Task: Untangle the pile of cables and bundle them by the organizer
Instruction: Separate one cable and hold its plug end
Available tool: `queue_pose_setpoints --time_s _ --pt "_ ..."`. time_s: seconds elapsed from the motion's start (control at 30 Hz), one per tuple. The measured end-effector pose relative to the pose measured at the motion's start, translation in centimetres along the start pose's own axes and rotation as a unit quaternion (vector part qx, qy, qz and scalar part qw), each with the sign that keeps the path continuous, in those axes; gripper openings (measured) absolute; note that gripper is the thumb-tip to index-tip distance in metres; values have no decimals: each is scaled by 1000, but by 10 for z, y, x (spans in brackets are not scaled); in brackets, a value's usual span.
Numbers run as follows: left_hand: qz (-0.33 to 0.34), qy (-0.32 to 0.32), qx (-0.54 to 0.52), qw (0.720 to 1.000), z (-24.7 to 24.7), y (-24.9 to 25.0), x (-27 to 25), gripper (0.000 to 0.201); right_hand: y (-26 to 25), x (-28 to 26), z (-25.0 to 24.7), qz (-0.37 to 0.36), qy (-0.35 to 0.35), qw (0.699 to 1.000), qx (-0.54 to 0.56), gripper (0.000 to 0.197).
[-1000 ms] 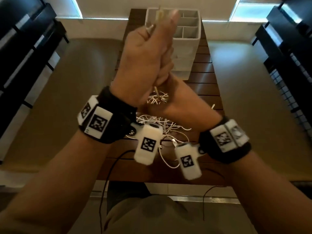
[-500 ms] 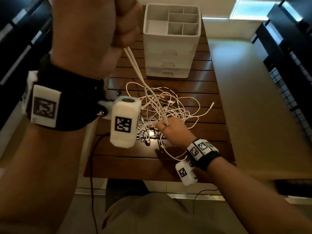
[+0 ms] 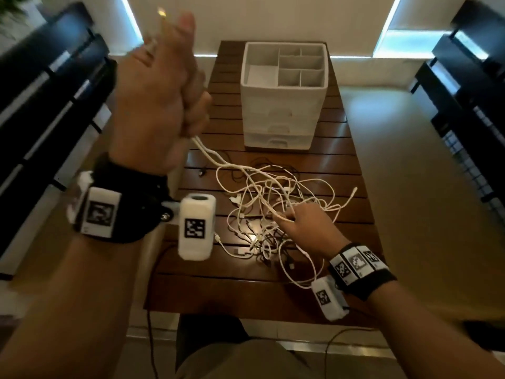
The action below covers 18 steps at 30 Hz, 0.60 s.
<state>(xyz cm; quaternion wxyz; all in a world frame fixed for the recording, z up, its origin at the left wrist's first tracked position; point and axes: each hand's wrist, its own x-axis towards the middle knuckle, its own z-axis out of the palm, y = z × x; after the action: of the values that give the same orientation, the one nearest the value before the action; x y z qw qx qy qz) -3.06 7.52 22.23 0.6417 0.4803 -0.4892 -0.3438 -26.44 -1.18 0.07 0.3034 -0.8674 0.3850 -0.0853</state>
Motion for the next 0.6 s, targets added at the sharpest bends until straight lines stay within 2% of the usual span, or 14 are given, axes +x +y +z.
queue_pose_setpoints --time_s 0.03,0.1,0.23,0.33,0.4,0.47,0.53,0.6 --pt "1 -5 0 1000 9 -2 -6 50 4 0 -1 15 -2 1000 -14 51" --pt "-11 32 -24 999 14 -7 -3 51 15 0 -5 30 -3 999 -37 48" --pt "-6 47 -45 998 -7 -10 4 52 34 -5 -16 71 28 995 -64 56" --pt "14 71 -50 996 -21 -4 7 50 47 -7 -21 83 98 992 -3 52" --pt "21 78 -47 996 -30 0 9 50 51 -8 -25 117 134 983 38 49" --pt "21 76 -48 996 -32 1 9 50 52 -8 -21 168 109 979 22 46" --pt "24 60 -48 997 -27 -4 8 51 52 -5 -4 216 43 975 12 39" --pt "10 51 -48 997 -19 -12 7 52 49 4 16 231 -30 973 -3 32"
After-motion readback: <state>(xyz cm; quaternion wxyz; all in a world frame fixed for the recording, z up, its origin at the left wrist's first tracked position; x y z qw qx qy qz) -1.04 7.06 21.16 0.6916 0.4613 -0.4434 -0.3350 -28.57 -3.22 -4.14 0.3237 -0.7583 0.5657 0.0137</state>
